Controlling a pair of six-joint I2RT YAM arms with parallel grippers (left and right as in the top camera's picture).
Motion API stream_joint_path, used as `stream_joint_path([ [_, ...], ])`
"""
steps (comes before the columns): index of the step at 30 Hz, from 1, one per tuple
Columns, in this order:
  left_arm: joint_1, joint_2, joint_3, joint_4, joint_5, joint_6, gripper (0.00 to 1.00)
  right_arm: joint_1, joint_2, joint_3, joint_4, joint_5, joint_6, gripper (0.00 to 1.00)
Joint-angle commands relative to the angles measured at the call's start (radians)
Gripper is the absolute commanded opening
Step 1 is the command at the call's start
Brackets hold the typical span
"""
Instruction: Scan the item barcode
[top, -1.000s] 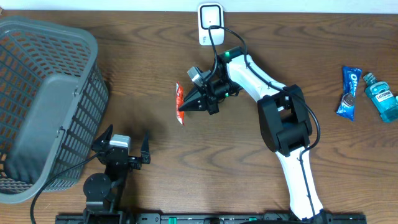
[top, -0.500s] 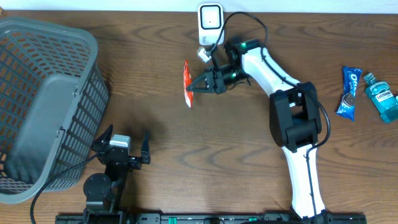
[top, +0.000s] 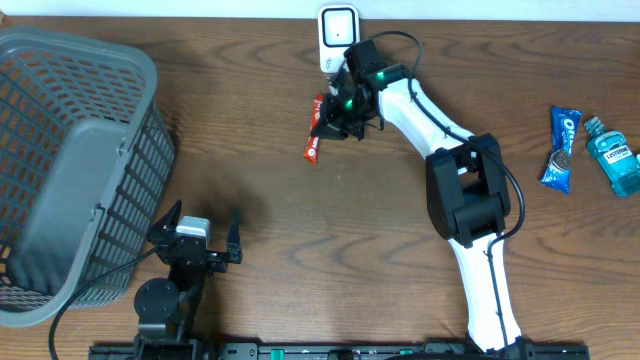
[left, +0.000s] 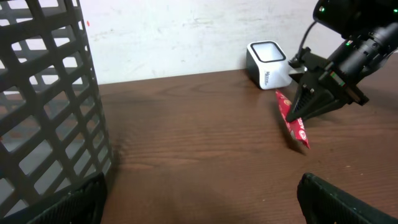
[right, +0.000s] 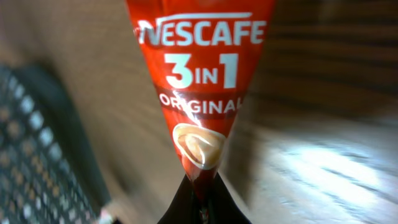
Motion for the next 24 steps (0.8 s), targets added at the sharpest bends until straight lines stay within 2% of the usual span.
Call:
stream_joint_path([
  [1,0.004,0.0,-0.028,-0.01,0.016,0.009,0.98,-0.002,-0.01,0.013,0.016,0.123,0.226,0.01],
  [10,0.004,0.0,-0.028,-0.01,0.016,0.009,0.98,0.001,-0.01,0.043,0.187,0.19,0.321,0.02],
  [18,0.004,0.0,-0.028,-0.01,0.016,0.009,0.98,0.004,-0.01,0.167,0.196,0.357,0.416,0.02],
  [24,0.004,0.0,-0.028,-0.01,0.016,0.009,0.98,0.004,-0.01,0.204,0.28,0.454,0.539,0.02],
])
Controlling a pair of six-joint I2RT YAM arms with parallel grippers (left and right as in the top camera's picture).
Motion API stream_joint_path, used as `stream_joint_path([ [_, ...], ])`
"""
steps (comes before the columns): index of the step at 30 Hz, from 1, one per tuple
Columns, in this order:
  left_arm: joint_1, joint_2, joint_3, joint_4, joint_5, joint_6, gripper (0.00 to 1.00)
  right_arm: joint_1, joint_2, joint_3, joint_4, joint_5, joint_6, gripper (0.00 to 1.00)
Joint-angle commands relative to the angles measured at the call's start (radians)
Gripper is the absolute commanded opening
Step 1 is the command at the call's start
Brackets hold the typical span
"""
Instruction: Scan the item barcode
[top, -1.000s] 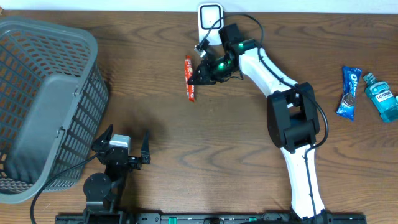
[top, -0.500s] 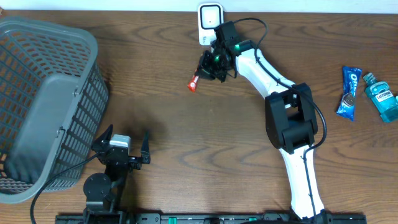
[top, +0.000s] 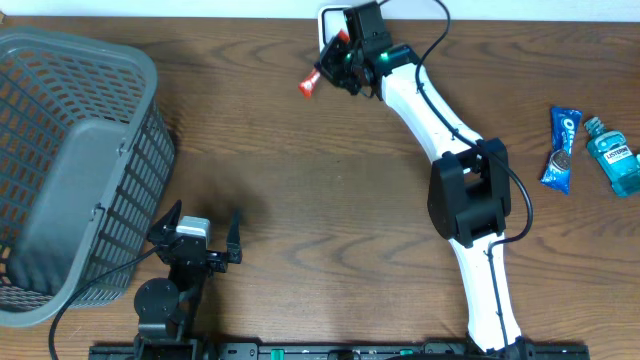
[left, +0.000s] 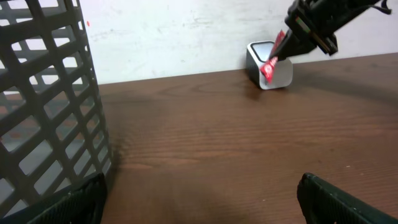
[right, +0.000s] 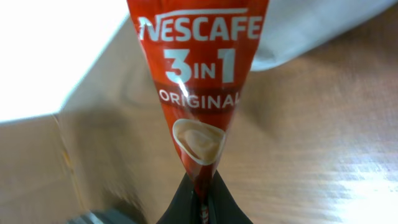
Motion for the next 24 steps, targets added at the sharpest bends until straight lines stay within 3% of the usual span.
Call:
stream_joint_path([
  [1,0.004,0.0,-0.028,-0.01,0.016,0.009,0.98,0.004,-0.007,0.022,0.04,0.106,0.125,0.02],
  [8,0.004,0.0,-0.028,-0.01,0.016,0.009,0.98,0.004,0.01,0.022,0.176,0.206,0.247,0.02],
  [16,0.004,0.0,-0.028,-0.01,0.016,0.009,0.98,0.023,0.092,0.022,0.293,0.172,0.404,0.02],
  [24,0.004,0.0,-0.028,-0.01,0.016,0.009,0.98,0.05,0.183,0.07,0.324,0.143,0.452,0.02],
])
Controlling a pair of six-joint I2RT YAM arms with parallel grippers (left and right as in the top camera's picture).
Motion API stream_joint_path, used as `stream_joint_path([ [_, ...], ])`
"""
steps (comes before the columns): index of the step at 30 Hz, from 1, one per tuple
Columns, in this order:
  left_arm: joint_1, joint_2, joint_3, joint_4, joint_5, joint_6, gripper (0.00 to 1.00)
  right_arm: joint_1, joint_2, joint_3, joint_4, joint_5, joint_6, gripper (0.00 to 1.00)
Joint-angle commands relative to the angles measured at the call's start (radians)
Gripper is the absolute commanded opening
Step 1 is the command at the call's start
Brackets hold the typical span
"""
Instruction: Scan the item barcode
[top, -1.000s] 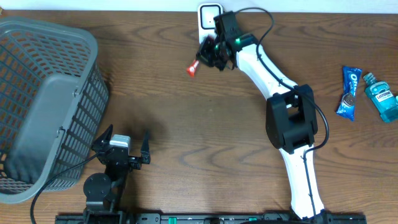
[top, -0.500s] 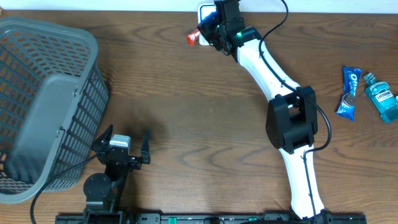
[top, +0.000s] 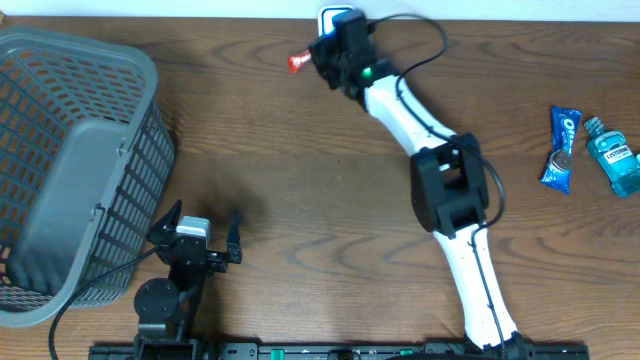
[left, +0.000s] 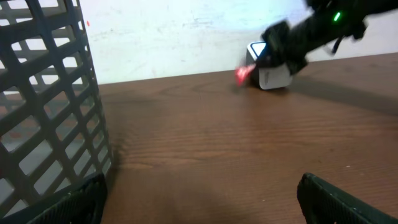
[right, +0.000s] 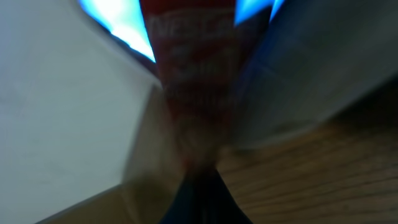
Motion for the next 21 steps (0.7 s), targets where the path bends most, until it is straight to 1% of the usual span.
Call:
stream_joint_path([
  [1,0.004,0.0,-0.028,-0.01,0.016,0.009,0.98,0.016,0.026,0.043,0.002,-0.01,0.041,0.02],
  [5,0.004,0.0,-0.028,-0.01,0.016,0.009,0.98,0.011,0.031,0.059,-0.018,-0.003,0.019,0.02],
  [9,0.004,0.0,-0.028,-0.01,0.016,0.009,0.98,-0.003,0.03,0.168,-0.166,-0.03,-0.05,0.02],
  [11,0.004,0.0,-0.028,-0.01,0.016,0.009,0.98,-0.013,0.03,0.259,-0.286,-0.053,-0.104,0.02],
  [14,0.004,0.0,-0.028,-0.01,0.016,0.009,0.98,-0.029,0.03,0.423,-0.519,-0.05,-0.185,0.02],
  [17,0.004,0.0,-0.028,-0.01,0.016,0.009,0.98,-0.054,0.03,0.548,-0.738,-0.028,-0.265,0.01],
  [21,0.004,0.0,-0.028,-0.01,0.016,0.009,0.98,-0.116,0.03,0.655,-1.034,-0.013,-0.336,0.01],
])
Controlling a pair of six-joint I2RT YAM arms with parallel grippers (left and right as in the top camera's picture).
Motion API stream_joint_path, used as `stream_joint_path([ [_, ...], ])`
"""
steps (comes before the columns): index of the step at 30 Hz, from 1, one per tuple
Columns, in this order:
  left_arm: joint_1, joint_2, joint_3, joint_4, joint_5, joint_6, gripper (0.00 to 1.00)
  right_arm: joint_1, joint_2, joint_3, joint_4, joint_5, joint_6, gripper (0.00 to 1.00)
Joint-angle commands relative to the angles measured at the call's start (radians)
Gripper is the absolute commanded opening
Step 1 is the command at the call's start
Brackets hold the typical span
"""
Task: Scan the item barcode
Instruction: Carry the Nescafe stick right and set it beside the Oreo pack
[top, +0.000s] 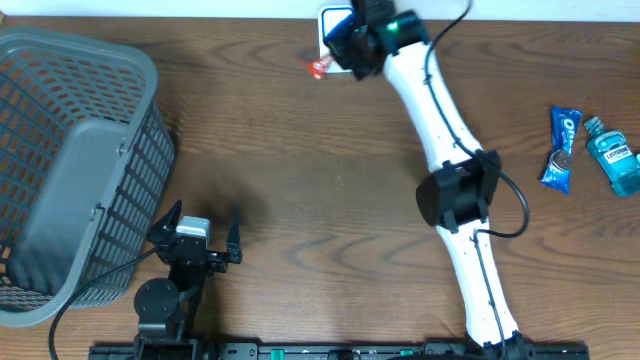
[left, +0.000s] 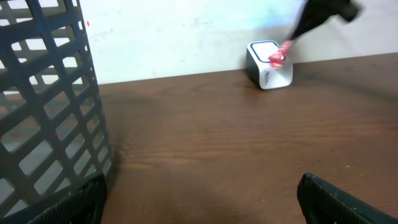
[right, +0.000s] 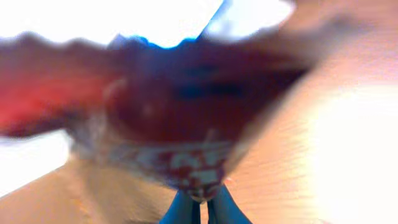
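A red Nescafe sachet (top: 319, 67) hangs at the back edge of the table, held by my right gripper (top: 338, 58), which is shut on its end. It sits just left of the white barcode scanner (top: 336, 22). From the left wrist the sachet (left: 278, 55) shows as a red blur against the scanner (left: 268, 65). Close up, the sachet (right: 174, 118) is a blurred red shape above the pinched fingertips (right: 186, 208). My left gripper (top: 198, 232) rests open near the table's front, its fingers (left: 339, 199) wide apart with nothing between them.
A grey mesh basket (top: 70, 170) fills the left side of the table. At the far right lie a blue Oreo pack (top: 560, 150) and a teal mouthwash bottle (top: 612, 155). A white wall (left: 186, 31) backs the table.
My right gripper has shifted a little to the right with the sachet, now closer to the scanner's front. The arm's pose has changed. The left gripper has not moved.
My right gripper first held the sachet over the table below the scanner. Then it held it up at the scanner's left. Afterwards it was farther left at the table's back edge, and now it is back beside the scanner. The left arm stayed still.
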Motion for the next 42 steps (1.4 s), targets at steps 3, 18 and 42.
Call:
stream_joint_path([
  [3,0.004,0.0,-0.028,-0.01,0.016,0.009,0.98,-0.123,-0.005,0.083,-0.306,0.028,-0.202,0.01],
  [18,0.004,0.0,-0.028,-0.01,0.016,0.009,0.98,-0.496,-0.003,-0.145,-0.499,0.354,-0.665,0.01],
  [42,0.004,0.0,-0.028,-0.01,0.016,0.009,0.98,-0.881,-0.061,-0.097,-0.557,0.303,-0.768,0.58],
])
